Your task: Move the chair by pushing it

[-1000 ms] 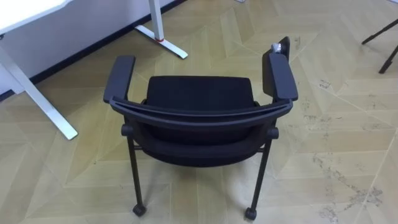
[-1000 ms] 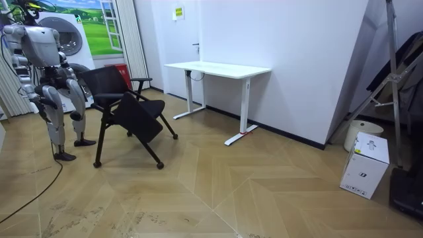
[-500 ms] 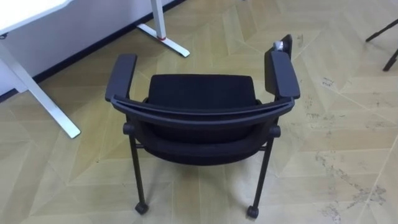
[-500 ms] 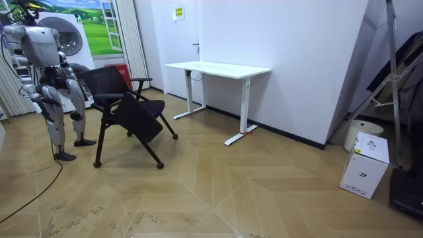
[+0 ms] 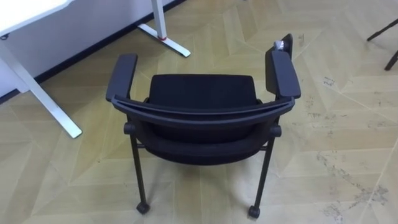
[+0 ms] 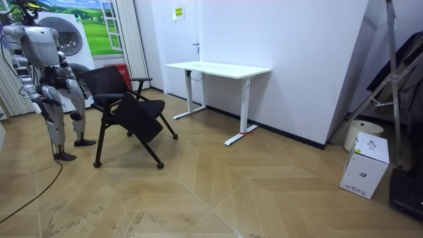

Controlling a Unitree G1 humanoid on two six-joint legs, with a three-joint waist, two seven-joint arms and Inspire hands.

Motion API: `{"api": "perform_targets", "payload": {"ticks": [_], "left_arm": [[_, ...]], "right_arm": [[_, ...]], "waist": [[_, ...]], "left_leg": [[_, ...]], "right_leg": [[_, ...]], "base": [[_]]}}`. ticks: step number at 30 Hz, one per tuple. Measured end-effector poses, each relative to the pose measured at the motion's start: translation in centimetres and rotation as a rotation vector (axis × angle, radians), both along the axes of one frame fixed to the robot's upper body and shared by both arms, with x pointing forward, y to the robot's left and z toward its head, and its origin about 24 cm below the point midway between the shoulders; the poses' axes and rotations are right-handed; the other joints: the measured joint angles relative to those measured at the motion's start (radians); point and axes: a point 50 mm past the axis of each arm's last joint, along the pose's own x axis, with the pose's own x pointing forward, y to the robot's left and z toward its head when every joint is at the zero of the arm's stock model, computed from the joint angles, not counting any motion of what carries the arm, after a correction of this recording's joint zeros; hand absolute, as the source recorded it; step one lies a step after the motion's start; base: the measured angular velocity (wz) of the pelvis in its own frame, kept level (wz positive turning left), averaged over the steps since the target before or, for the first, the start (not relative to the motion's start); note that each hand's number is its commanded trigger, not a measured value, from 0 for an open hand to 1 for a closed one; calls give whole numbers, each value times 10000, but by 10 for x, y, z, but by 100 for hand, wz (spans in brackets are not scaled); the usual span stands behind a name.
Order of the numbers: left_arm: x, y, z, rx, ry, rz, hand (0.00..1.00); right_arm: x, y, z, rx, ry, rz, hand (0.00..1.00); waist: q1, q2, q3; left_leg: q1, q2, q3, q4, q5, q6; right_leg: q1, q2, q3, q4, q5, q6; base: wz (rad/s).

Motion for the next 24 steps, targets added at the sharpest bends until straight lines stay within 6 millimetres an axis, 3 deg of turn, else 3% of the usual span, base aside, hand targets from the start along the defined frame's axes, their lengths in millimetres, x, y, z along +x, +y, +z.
{"api": "perform_targets", "payload": {"ticks": [5,7,10,17,24], "left_arm": [[3,6,2,364,-322,1284,0],[23,17,5,783,-1567,2615,0],[52,28,12,1302,-2953,2938,0],[93,45,28,2536,-4282,1827,0],[146,61,66,4708,-6349,-441,0]], "right_arm": [[0,0,0,9,28,-40,0],[-1,-1,0,-36,51,-18,0],[0,-4,1,-182,29,-148,0],[2,-11,3,-495,2,8,0],[15,-16,5,-661,-479,125,0]], "waist": [[12,3,-5],[127,42,8],[260,68,-15],[265,207,-64],[199,286,-82]], "left_leg": [[58,-2,-6,1,2,3],[69,-2,-12,8,5,6],[104,-7,23,-10,10,14],[221,-25,52,-85,14,17],[223,-38,-11,-83,16,19]], "right_leg": [[42,-4,17,21,0,0],[57,-6,15,46,0,0],[61,-11,55,67,0,0],[73,-12,115,87,0,1],[46,-28,57,184,-2,4]], "base": [[0],[0],[-4],[-2],[1]]}}
